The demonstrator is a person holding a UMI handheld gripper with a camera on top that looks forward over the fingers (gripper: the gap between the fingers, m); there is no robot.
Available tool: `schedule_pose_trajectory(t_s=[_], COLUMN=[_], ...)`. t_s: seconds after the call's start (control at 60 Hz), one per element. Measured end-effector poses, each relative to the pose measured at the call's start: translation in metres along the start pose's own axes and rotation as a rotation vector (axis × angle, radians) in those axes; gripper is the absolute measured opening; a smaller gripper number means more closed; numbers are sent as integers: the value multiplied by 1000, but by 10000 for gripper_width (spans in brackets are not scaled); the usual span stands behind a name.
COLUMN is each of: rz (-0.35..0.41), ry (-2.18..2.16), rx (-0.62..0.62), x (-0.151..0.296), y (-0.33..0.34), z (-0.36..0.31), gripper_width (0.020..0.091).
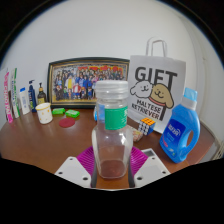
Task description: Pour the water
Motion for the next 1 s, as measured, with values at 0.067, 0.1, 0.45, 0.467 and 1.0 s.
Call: schedule_pose_trajectory(t_s=[0.067,0.1,0.45,0.467,1.0], rz=[0,-1,-33,-36,-145], ry=[41,65,677,718,1905], rx=[-28,-41,-383,-399,-600], x=[18,29,193,201,276], y=[-2,-4,-45,-48,-158], z=[2,3,-23,-27,-174], gripper_width=[428,429,424,424,432])
Point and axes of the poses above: the point between the fingertips, and its own axes, seen from behind it with the camera up: z to the right, x up, y backward, against the way the camera looks, the point moved 2 cm from there along y, backward, against the way the camera looks, and after that the axes turned 11 degrees about y, right-handed, at the moved point
